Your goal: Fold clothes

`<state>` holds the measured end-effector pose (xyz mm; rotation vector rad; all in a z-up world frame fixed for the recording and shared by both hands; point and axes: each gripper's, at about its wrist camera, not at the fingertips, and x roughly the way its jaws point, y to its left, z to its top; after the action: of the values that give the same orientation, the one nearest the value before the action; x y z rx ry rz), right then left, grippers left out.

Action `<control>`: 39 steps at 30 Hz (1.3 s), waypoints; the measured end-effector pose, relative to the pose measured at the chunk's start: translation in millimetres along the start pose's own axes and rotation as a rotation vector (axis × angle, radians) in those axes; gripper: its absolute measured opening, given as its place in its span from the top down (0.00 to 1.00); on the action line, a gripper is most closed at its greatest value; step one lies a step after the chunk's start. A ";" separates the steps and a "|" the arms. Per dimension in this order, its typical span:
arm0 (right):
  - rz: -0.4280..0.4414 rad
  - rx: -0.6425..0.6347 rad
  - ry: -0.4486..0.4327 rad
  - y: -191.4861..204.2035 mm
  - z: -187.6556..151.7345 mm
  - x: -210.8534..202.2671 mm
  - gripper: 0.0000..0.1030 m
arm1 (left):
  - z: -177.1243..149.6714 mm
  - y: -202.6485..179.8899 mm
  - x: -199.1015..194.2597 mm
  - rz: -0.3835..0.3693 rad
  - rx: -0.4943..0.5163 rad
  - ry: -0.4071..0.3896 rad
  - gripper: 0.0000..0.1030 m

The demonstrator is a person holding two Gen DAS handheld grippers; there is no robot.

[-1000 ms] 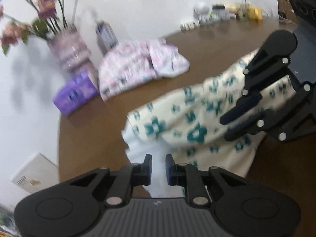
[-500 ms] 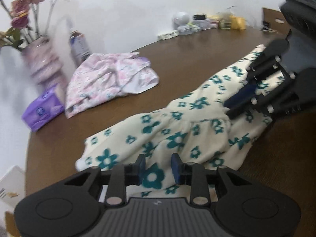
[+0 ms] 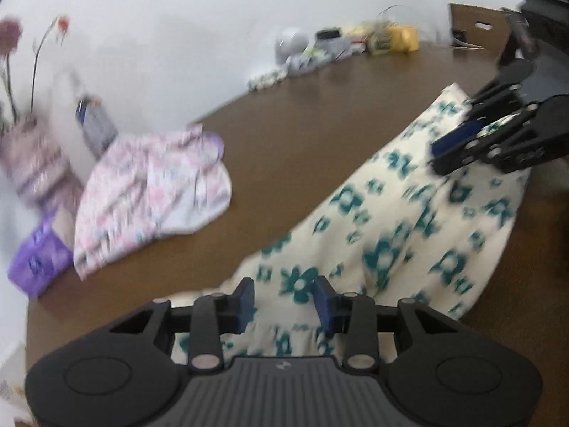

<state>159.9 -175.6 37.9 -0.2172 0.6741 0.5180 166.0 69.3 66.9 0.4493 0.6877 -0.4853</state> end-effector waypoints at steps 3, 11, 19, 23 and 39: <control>-0.020 0.034 0.002 -20.2 -18.5 -4.4 0.78 | -11.2 16.7 -0.1 -0.044 -0.159 -0.017 0.64; -0.063 0.104 -0.055 -55.6 -25.6 -39.0 0.78 | 4.4 14.3 -13.9 0.035 -0.130 -0.051 0.62; -0.253 0.136 -0.039 -101.5 -20.7 -28.6 0.77 | 7.3 40.5 8.9 0.110 -0.134 0.045 0.57; -0.270 0.154 -0.015 -111.9 -30.2 -25.2 0.78 | -20.3 61.4 8.6 0.073 -0.298 0.023 0.55; -0.265 0.166 -0.020 -117.7 -39.3 -26.1 0.74 | -25.4 104.2 6.1 0.069 -0.236 0.105 0.70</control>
<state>183.1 -299.9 27.8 -0.1420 0.6540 0.2084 216.0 164.4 69.2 0.2765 0.8173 -0.3126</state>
